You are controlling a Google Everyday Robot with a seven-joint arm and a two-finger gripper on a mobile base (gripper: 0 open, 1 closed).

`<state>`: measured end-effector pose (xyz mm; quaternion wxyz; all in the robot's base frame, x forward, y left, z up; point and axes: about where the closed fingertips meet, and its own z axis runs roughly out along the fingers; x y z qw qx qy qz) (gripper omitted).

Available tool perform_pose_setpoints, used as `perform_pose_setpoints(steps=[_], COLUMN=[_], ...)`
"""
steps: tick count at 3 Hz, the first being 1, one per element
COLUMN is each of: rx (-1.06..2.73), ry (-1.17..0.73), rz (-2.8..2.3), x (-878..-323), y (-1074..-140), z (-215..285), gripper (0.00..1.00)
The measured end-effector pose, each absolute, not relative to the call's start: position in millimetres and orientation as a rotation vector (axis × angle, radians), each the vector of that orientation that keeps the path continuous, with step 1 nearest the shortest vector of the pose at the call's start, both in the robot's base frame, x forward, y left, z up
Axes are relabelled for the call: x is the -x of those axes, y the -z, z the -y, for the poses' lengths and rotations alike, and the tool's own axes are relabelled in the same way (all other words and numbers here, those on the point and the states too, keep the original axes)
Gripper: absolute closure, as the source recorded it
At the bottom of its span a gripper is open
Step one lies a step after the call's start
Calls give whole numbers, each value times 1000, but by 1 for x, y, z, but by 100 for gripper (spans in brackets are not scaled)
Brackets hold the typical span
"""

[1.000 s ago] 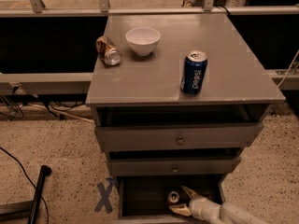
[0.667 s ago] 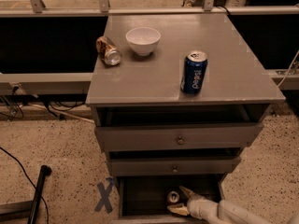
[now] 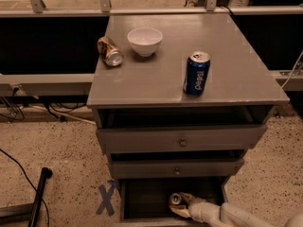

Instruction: Pick coke can from bottom drawer and place on counter

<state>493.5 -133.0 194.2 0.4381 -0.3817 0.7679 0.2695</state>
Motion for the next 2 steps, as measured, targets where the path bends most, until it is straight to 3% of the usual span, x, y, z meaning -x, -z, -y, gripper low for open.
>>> perform_pose_setpoints(steps=[1,2], rx=[935,975], ry=[-685,-576], rz=[-1838,-1752], x=[-490,-471], y=[-225,-314], z=[136,166], gripper=[92,100])
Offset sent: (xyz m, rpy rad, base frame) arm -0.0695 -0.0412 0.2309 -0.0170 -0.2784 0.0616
